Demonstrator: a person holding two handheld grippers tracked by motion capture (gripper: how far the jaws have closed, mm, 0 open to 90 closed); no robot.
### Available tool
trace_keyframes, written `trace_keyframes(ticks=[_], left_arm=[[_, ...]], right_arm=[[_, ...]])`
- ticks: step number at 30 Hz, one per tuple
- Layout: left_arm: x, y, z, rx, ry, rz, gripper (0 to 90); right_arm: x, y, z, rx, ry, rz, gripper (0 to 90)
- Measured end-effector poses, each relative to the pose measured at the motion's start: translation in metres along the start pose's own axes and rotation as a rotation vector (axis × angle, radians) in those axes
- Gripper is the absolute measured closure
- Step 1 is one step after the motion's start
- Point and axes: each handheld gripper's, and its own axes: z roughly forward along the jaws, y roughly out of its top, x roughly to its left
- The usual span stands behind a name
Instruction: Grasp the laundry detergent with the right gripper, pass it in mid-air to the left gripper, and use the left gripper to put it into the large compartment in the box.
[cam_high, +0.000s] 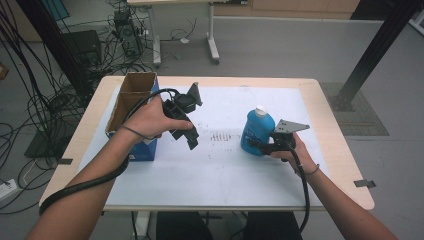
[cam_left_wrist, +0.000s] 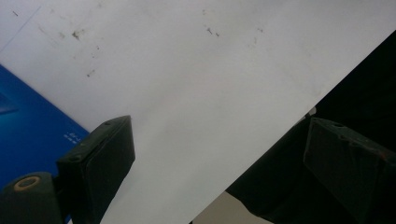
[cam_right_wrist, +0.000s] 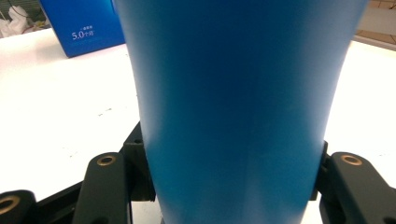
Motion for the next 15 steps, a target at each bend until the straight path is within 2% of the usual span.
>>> trace_keyframes(ticks=[15], left_arm=[[-0.0010,-0.0013,-0.0019,-0.004,0.003,0.000,9.1]], right_arm=[[0.0014,-0.0003,-0.0002,-0.004,-0.012,-0.003,41.5]])
